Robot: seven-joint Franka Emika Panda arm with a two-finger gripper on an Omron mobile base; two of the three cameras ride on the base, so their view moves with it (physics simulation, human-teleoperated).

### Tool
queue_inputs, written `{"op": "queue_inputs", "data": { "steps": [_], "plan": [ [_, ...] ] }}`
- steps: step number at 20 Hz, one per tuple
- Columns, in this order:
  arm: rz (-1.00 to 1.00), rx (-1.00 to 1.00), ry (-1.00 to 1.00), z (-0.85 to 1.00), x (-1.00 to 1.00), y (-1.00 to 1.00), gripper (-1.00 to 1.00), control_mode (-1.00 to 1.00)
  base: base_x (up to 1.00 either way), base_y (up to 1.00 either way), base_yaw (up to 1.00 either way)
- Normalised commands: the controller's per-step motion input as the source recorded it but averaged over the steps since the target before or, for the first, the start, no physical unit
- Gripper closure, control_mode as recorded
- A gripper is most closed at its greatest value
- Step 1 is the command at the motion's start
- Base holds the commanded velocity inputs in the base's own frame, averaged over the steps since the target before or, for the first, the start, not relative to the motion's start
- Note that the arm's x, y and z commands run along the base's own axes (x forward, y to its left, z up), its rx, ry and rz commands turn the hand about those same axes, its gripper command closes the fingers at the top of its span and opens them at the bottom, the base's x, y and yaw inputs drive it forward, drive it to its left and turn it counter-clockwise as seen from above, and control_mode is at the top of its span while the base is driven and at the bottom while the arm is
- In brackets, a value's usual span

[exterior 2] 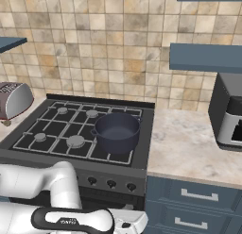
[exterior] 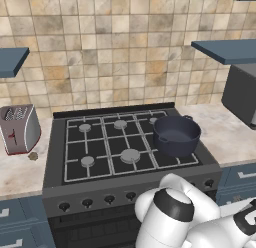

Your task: Turn on the burner for the pot on the stove. Wait thirty seconds for the pot to heat up. Then add the garlic to the pot.

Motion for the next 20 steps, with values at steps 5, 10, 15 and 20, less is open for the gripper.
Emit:
{"op": "queue_inputs", "data": {
  "steps": [5, 10, 15, 20],
  "plan": [
    [0.00, 0.00, 0.00, 0.00, 0.00, 0.00, 1.00, -1.00, 0.00, 0.00, 0.00],
    [0.00, 0.00, 0.00, 0.00, 0.00, 0.00, 1.00, -1.00, 0.00, 0.00, 0.00],
    [0.00, 0.00, 0.00, 0.00, 0.00, 0.00, 1.00, -1.00, 0.00, 0.00, 0.00],
    [0.00, 0.00, 0.00, 0.00, 0.00, 0.00, 1.00, -1.00, 0.00, 0.00, 0.00]
  ]
}}
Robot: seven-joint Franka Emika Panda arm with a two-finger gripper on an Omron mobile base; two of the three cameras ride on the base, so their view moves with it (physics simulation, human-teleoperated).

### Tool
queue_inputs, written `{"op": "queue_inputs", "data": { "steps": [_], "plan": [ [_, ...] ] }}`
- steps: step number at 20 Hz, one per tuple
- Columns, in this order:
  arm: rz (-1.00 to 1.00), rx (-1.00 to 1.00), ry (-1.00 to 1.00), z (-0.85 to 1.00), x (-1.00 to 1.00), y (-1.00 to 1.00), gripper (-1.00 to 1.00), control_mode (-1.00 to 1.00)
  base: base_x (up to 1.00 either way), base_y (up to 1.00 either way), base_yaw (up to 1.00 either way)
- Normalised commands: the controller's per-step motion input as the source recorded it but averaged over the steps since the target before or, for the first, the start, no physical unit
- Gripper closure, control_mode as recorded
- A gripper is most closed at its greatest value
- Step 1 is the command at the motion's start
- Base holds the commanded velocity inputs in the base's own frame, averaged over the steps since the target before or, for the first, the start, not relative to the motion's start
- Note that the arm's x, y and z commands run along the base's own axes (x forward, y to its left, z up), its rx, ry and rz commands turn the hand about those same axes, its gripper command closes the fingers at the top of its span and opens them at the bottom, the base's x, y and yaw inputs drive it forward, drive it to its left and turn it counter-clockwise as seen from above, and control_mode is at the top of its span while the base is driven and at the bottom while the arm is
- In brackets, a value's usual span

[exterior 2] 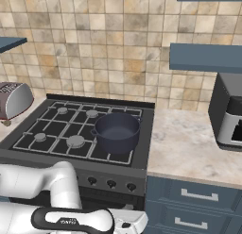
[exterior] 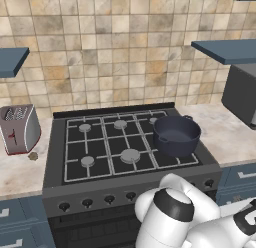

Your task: Turn on the burner for the pot on the stove. Wait thirty seconds for the pot to heat up. Then add the garlic to the pot.

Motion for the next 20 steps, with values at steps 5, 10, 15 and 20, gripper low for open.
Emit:
{"op": "queue_inputs", "data": {
  "steps": [5, 10, 15, 20],
  "plan": [
    [0.00, 0.00, 0.00, 0.00, 0.00, 0.00, 1.00, -1.00, 0.00, 0.00, 0.00],
    [0.00, 0.00, 0.00, 0.00, 0.00, 0.00, 1.00, -1.00, 0.00, 0.00, 0.00],
    [0.00, 0.00, 0.00, 0.00, 0.00, 0.00, 1.00, -1.00, 0.00, 0.00, 0.00],
    [0.00, 0.00, 0.00, 0.00, 0.00, 0.00, 1.00, -1.00, 0.00, 0.00, 0.00]
  ]
}}
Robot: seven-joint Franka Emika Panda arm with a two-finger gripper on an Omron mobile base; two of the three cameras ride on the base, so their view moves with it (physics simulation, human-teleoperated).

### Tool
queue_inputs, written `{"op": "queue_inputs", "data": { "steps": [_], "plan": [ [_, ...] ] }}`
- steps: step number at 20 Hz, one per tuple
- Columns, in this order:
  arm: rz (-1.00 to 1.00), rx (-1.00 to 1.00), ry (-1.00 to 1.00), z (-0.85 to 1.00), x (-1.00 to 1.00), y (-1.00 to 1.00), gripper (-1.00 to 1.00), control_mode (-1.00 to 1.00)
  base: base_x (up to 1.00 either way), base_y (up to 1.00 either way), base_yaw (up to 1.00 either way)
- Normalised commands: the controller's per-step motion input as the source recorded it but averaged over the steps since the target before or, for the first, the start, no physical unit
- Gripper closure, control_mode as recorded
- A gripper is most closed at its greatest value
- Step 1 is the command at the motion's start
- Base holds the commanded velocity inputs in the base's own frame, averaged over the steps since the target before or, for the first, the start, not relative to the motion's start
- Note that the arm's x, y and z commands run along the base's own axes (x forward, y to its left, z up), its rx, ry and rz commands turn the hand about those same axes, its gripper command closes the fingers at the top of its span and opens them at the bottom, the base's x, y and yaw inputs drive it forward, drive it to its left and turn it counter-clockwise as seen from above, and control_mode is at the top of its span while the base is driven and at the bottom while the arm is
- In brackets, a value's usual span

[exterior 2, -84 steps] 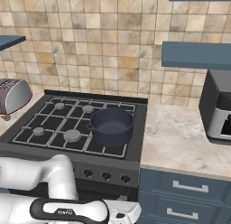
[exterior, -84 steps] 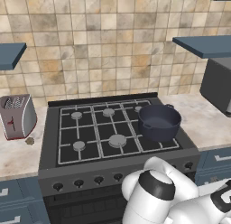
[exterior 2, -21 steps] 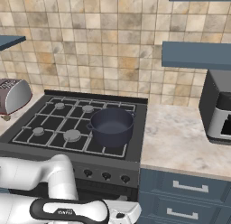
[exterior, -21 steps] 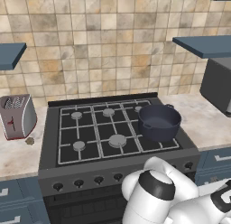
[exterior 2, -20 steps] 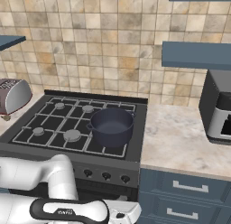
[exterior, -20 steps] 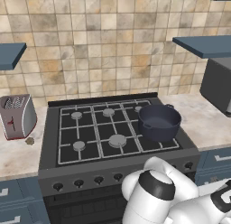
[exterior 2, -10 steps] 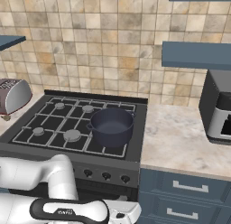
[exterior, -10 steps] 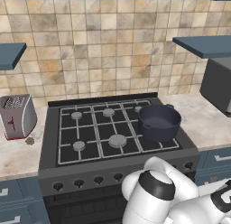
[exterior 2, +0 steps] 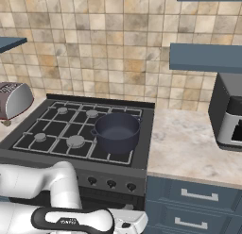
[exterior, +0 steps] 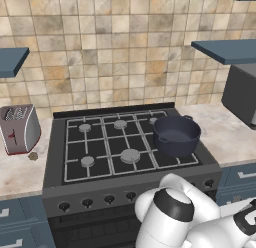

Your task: Turn on the burner for the pot on the stove. Wait thirty seconds for the pot to heat up. Then add the garlic to the pot.

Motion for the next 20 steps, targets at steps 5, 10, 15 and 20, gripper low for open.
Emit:
{"op": "queue_inputs", "data": {
  "steps": [5, 10, 15, 20],
  "plan": [
    [0.00, 0.00, 0.00, 0.00, 0.00, 0.00, 1.00, -1.00, 0.00, 0.00, 0.00],
    [0.00, 0.00, 0.00, 0.00, 0.00, 0.00, 1.00, -1.00, 0.00, 0.00, 0.00],
    [0.00, 0.00, 0.00, 0.00, 0.00, 0.00, 1.00, -1.00, 0.00, 0.00, 0.00],
    [0.00, 0.00, 0.00, 0.00, 0.00, 0.00, 1.00, -1.00, 0.00, 0.00, 0.00]
  ]
}}
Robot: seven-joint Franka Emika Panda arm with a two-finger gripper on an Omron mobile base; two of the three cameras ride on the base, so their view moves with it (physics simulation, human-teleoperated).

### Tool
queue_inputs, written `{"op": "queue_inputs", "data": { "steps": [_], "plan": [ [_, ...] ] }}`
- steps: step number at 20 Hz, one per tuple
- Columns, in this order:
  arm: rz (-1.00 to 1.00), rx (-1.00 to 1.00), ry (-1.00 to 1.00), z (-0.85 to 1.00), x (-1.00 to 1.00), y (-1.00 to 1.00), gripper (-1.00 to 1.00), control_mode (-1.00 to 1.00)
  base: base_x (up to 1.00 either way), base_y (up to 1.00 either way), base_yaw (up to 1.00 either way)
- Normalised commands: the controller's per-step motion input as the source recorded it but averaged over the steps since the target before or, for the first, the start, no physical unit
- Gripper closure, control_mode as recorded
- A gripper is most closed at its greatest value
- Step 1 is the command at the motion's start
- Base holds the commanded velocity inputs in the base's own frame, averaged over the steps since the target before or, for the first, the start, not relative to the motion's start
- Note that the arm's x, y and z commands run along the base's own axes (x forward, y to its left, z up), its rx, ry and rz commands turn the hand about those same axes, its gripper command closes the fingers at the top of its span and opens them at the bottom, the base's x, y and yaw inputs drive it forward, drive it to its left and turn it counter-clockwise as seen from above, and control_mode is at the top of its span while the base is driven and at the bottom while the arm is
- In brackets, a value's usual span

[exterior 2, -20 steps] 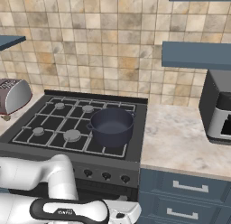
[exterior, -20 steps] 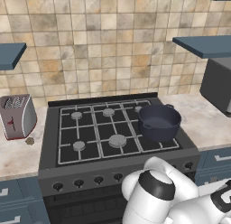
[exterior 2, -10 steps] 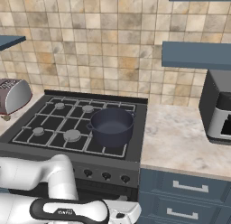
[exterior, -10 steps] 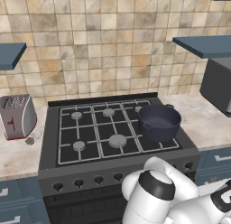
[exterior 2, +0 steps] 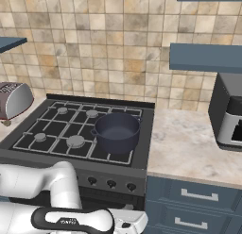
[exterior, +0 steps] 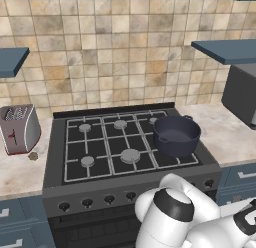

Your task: Turn on the burner for the pot on the stove. Wait thirty seconds for the pot to heat up. Then add the garlic to the pot.

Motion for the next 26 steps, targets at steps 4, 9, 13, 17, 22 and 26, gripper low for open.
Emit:
{"op": "queue_inputs", "data": {
  "steps": [4, 9, 13, 17, 22, 26],
  "plan": [
    [0.00, 0.00, 0.00, 0.00, 0.00, 0.00, 1.00, -1.00, 0.00, 0.00, 0.00],
    [0.00, 0.00, 0.00, 0.00, 0.00, 0.00, 1.00, -1.00, 0.00, 0.00, 0.00],
    [0.00, 0.00, 0.00, 0.00, 0.00, 0.00, 1.00, -1.00, 0.00, 0.00, 0.00],
    [0.00, 0.00, 0.00, 0.00, 0.00, 0.00, 1.00, -1.00, 0.00, 0.00, 0.00],
    [0.00, 0.00, 0.00, 0.00, 0.00, 0.00, 1.00, -1.00, 0.00, 0.00, 0.00],
    [0.00, 0.00, 0.00, 0.00, 0.00, 0.00, 1.00, -1.00, 0.00, 0.00, 0.00]
  ]
}}
